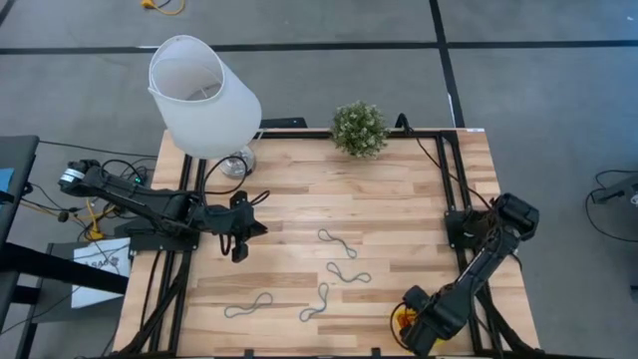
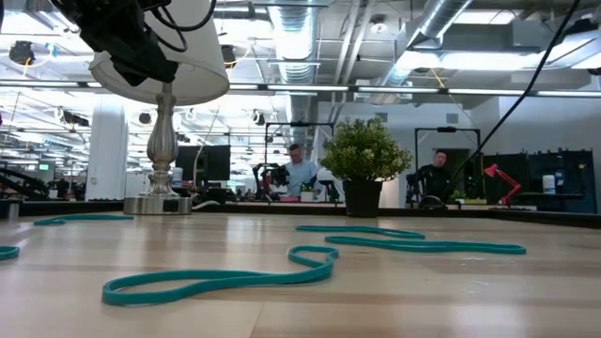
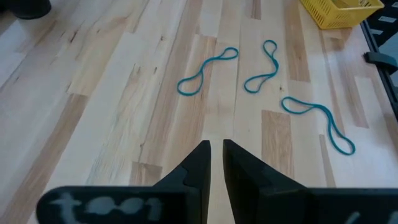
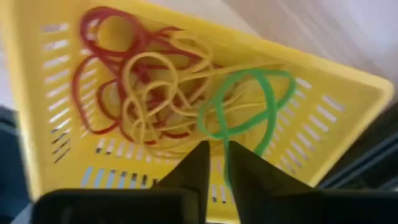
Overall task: Pick and place rubber bands into bin
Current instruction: Put the green rubber band into the yellow basket, then put the blue rubber band into the yellow basket
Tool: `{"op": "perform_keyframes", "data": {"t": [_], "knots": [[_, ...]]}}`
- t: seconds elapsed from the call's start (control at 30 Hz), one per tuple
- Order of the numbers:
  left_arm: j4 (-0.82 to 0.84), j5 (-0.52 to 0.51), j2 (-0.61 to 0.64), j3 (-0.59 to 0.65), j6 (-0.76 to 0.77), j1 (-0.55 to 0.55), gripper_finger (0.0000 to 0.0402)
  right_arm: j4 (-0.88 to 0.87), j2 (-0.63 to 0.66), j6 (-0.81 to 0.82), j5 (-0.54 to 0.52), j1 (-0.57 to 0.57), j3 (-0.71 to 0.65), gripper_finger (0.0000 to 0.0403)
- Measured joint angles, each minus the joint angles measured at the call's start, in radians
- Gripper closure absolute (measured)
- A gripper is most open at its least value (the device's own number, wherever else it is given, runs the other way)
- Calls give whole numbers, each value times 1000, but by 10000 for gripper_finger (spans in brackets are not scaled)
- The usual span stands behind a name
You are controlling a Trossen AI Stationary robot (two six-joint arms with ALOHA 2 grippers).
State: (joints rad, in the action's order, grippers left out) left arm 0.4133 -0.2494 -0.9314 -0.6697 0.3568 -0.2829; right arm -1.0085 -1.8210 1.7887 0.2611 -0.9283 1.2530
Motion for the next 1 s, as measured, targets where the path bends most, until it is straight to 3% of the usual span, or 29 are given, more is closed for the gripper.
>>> {"op": "perform_keyframes", "data": {"t": [0.3,0.5,0.6,0.83,0.9,1.0], "knots": [[0,6,0,0,4,0,371,0,0,-6,27,-1,0,279],[-1,7,0,0,21,0,371,7,2,-19,147,0,0,263],[-2,7,0,0,24,0,371,-1,5,-88,140,-1,11,262],[-5,-9,0,0,108,3,371,-80,5,-177,-172,0,124,274],[-6,-37,-2,0,100,8,371,-119,5,-241,-341,-4,173,276],[3,-42,-8,0,73,13,371,-147,5,-364,-681,-15,218,279]]}}
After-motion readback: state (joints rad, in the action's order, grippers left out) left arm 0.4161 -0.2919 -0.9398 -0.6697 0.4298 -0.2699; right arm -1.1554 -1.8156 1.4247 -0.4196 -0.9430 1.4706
